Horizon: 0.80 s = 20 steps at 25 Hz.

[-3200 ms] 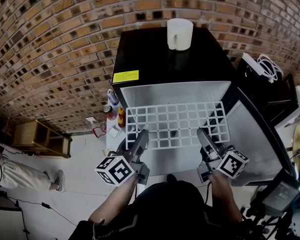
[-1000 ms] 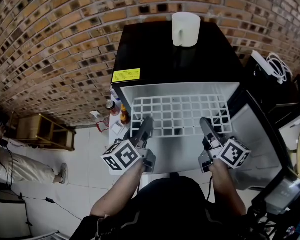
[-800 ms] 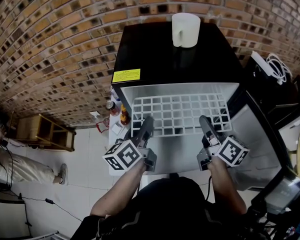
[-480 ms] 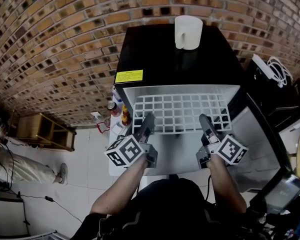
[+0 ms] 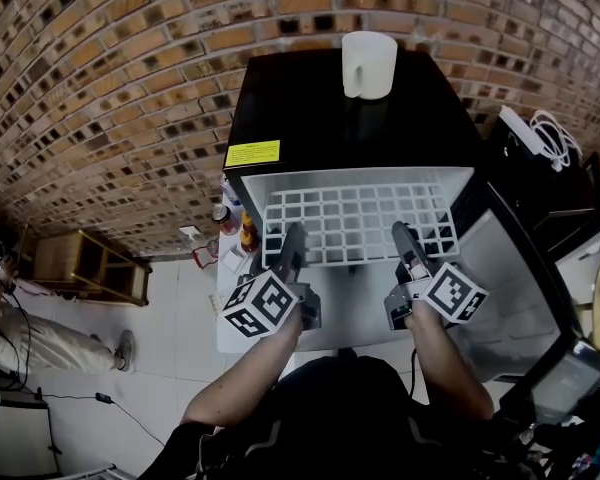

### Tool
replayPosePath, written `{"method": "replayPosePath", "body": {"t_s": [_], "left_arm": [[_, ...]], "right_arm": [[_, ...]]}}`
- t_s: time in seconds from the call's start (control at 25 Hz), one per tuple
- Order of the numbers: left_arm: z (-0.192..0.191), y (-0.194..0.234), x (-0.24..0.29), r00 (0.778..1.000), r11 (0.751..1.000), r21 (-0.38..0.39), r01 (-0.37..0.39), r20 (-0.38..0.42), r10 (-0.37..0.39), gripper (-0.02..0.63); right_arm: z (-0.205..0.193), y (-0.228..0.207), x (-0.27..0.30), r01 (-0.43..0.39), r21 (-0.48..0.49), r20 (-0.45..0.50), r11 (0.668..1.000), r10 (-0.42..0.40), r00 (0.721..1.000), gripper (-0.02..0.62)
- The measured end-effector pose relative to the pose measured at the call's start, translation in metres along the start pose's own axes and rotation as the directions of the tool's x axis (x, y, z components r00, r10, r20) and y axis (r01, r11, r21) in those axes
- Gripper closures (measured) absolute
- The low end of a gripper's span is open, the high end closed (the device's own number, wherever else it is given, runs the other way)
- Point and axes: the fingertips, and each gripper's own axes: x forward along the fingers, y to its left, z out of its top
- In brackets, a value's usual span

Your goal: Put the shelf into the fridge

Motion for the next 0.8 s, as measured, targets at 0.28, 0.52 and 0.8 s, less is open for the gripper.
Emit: {"method": "replayPosePath", "body": {"t_s": [0.28, 0.52, 0.8], "left_arm": [[-0.006, -0.002, -0.005, 0.999, 0.993, -0.116, -0.031, 0.016, 0.034, 0.44], [-0.009, -0.006, -0.003, 0.998, 0.977, -0.214, -0.009, 0.056, 0.022, 0.502], [-0.007, -0.004, 0.02, 0.999, 0.969, -0.244, 0.032, 0.032, -0.024, 0.5]], "right_arm": [[0.0, -0.001, 0.001, 0.011, 0.009, 0.012, 1.0, -0.011, 1.0, 0.451], [0.001, -0.001, 0.004, 0.003, 0.014, 0.01, 1.0, -0.003, 1.0, 0.45], [0.007, -0.007, 0.019, 0.015, 0.011, 0.02, 1.0, -0.015, 1.0, 0.449]]}}
